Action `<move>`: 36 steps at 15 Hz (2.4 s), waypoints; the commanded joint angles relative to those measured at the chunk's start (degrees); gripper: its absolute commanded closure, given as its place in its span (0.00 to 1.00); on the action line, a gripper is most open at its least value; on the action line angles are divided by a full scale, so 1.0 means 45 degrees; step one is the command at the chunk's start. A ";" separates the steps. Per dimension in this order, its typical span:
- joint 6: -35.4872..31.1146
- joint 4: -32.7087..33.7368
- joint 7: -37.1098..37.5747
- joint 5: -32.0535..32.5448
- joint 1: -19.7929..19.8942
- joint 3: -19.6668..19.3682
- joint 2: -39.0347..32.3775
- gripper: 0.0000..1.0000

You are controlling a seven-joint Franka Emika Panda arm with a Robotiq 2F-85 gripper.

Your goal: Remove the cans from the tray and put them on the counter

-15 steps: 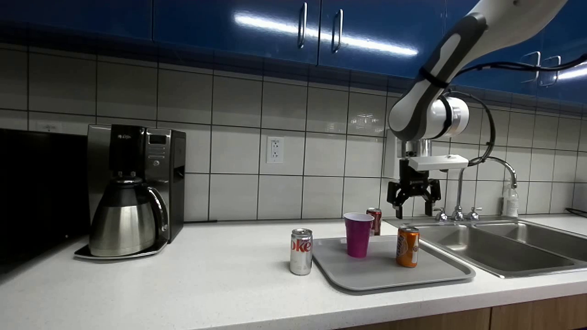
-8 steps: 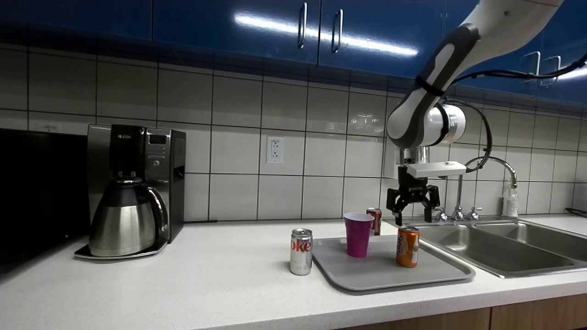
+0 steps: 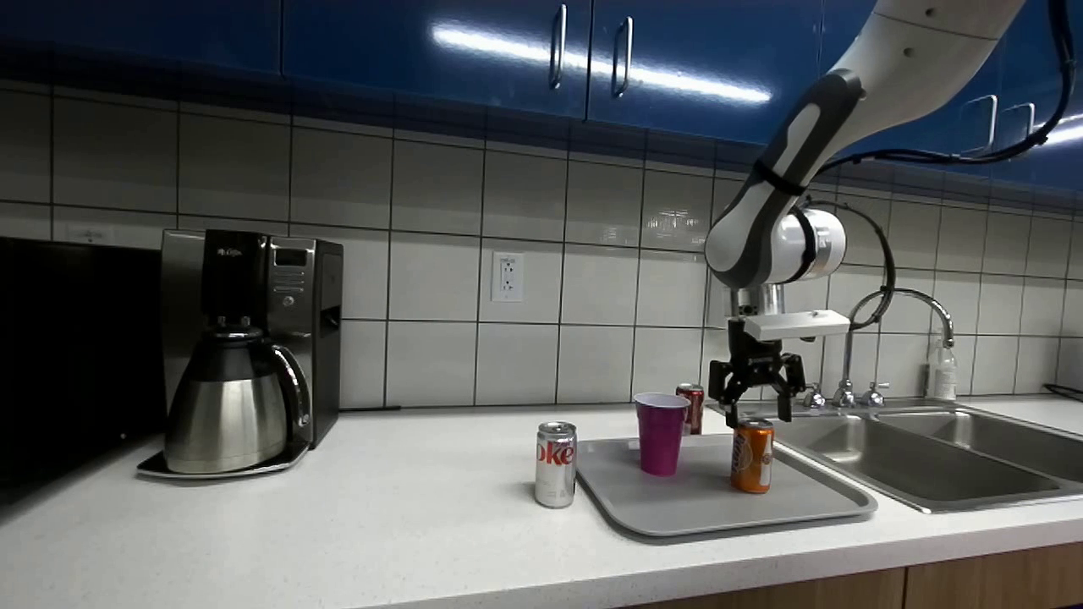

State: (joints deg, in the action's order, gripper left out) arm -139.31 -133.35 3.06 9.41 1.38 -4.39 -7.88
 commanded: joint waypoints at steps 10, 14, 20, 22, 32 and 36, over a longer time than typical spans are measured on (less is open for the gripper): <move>0.0133 0.0816 0.0414 0.0617 -0.0244 -0.0026 -0.1282 0.00; 0.0173 0.0910 0.0413 0.0591 -0.0273 -0.0039 -0.1464 0.00; 0.0172 0.1031 0.0365 0.0578 -0.0273 -0.0049 -0.1555 0.49; 0.0171 0.1051 0.0350 0.0556 -0.0277 -0.0037 -0.1559 0.61; 0.0517 0.1537 0.0344 0.0496 -0.0291 -0.0030 -0.1369 0.61; 0.0539 0.1981 0.0292 0.0473 -0.0302 -0.0004 -0.1343 0.61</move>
State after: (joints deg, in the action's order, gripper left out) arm -139.12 -126.89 3.29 10.62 0.36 -4.39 -14.43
